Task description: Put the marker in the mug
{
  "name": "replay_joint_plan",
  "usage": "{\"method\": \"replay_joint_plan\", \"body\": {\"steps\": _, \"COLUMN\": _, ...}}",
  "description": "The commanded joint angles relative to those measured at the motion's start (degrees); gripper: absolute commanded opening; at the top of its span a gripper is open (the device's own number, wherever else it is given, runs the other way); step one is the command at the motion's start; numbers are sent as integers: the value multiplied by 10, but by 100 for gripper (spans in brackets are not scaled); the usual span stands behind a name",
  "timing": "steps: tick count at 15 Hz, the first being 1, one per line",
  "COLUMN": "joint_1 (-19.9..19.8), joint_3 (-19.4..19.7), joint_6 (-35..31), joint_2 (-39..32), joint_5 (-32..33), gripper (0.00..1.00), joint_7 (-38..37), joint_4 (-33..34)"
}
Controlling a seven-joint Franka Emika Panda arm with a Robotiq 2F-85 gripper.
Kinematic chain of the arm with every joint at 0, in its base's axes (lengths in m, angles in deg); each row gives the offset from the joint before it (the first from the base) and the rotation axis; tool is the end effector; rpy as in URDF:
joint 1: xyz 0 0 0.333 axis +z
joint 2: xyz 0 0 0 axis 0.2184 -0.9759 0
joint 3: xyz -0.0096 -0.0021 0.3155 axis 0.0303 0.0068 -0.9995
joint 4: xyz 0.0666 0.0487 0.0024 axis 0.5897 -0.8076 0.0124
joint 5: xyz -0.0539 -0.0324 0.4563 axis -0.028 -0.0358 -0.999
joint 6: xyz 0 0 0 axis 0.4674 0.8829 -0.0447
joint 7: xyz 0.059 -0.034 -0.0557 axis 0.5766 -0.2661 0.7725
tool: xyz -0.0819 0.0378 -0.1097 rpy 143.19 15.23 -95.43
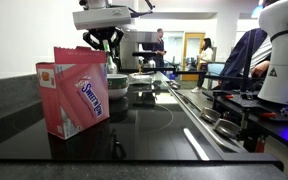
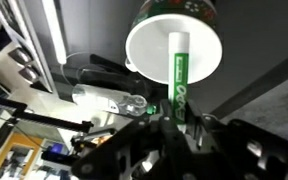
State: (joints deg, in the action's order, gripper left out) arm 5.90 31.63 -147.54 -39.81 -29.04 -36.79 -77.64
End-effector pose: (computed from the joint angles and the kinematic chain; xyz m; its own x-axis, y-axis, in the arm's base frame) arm 0.7600 0.0930 0.2469 0.3041 -0.7408 0.5990 -0.9523 -0.2540 0.1692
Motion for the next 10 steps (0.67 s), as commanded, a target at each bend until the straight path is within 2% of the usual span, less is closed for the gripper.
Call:
{"method": "replay_joint_plan", "body": {"steps": 1, "joint_1": -7, "joint_3": 5, "joint_6": 34, "joint_2": -32, "joint_5": -9, "gripper": 5, "joint_7": -13, "joint_4": 51}}
{"method": "replay_joint_plan", "body": {"steps": 8, "joint_1": -37, "joint_3": 6, "joint_6": 35, "joint_2": -41, "joint_5": -40, "gripper": 5, "joint_7": -3, "joint_4": 50}}
{"method": "replay_joint_plan", "body": {"steps": 9, "joint_1": -36, "joint_3": 5, "joint_6": 39, "joint_2": -44, "joint_5": -45, "gripper": 44, "joint_7": -2, "joint_4": 52}}
{"method": "replay_joint_plan", "body": {"steps": 10, "joint_1": -36, "joint_3": 4, "joint_6": 44, "joint_2": -49, "joint_5": -49, "gripper": 47, "joint_7": -1, "joint_4": 54}}
